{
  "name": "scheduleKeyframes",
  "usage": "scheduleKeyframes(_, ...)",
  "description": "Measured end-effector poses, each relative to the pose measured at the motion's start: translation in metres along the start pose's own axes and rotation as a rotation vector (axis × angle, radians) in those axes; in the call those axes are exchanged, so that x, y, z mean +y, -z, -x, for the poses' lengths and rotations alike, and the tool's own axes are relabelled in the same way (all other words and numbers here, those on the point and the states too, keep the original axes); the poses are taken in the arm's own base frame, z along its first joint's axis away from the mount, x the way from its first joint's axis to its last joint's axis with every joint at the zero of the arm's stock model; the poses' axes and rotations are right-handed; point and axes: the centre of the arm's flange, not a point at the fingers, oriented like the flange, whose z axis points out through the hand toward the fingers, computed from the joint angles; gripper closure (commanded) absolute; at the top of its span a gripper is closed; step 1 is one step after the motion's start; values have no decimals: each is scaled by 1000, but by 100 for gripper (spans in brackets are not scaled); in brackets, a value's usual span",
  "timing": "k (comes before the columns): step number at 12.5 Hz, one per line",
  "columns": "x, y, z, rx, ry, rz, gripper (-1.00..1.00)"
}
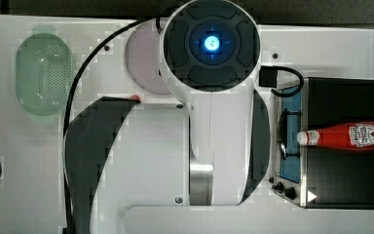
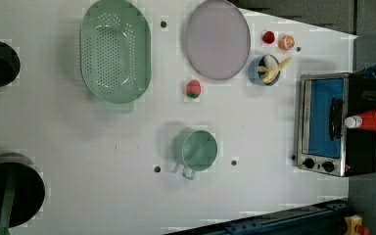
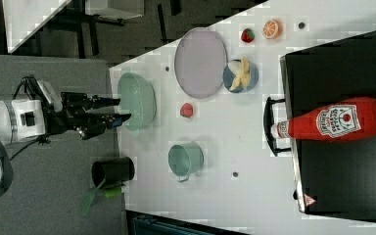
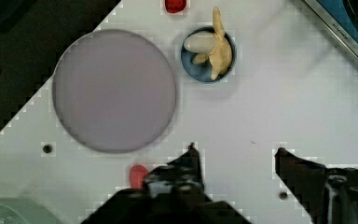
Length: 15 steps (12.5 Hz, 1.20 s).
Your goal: Pick Ketchup from oven and place it on table.
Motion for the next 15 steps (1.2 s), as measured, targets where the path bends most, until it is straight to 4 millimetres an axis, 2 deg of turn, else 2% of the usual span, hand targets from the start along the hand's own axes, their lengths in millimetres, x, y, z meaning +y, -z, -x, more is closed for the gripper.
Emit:
scheduleKeyframes(1,23,-2,11,-53,-13,55,-60)
scheduleKeyframes(3,73,16,38,-123,-41,96,-99)
scheduleKeyframes(5,98,59,41,-63,-66,11,-100)
scheduleKeyframes(6,102,83,38,-22,-76,-40,-100)
scheduleKeyframes(8,114,112,25,37,-103,-114,-100)
scheduleKeyframes(9,122,113,15,39,-128,-117,-100)
scheduleKeyframes(11,134,90,-14,14,-184,-88,-100)
scheduleKeyframes(12,135,76,-33,21,-211,-88,-100)
scheduleKeyframes(15,149,16,-79,-25,-300,-48,-100)
